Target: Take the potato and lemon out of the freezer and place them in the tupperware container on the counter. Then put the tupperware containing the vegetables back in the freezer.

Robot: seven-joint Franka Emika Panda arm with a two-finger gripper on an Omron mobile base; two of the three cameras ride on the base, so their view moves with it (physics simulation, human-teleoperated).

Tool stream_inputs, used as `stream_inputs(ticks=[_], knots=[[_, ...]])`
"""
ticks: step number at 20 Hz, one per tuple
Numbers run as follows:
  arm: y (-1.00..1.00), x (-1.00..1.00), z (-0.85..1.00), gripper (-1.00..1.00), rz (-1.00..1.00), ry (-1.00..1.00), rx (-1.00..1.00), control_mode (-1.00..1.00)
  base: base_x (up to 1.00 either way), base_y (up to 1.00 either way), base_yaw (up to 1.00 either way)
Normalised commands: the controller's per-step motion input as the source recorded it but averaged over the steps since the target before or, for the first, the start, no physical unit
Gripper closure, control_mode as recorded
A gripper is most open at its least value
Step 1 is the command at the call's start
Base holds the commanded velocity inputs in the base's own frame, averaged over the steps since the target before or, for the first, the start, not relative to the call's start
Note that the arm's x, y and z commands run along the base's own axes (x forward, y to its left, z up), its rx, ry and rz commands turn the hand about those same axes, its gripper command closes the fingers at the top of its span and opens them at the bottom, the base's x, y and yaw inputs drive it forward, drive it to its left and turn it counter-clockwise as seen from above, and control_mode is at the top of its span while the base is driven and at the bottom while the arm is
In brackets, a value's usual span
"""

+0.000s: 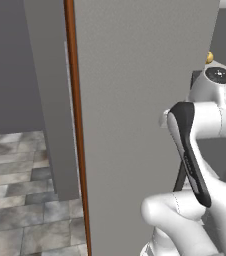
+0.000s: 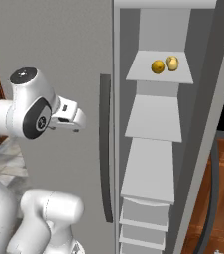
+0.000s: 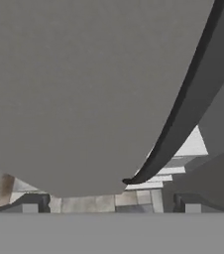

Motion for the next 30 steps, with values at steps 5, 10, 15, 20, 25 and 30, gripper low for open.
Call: stream_inputs(ticks=[5,10,15,20,25,30], knots=[[0.00,0.00,0.00,-1.00,0.00,0.00,0.00,1.00,-0.06,-0.51,0.00],[0.00,0.00,0.00,-1.00,0.00,0.00,0.00,1.00,0.01,-0.71,0.00],[0.00,0.00,0.00,-1.00,0.00,0.00,0.00,1.00,0.22,-0.45,0.00],[0.00,0.00,0.00,-1.00,0.00,0.00,0.00,1.00,0.59,-0.42,0.00],[0.00,0.00,0.00,-1.00,0.00,0.00,0.00,1.00,0.64,-0.43,0.00],[0.00,0.00,0.00,-1.00,0.00,0.00,0.00,1.00,0.71,-0.39,0.00]])
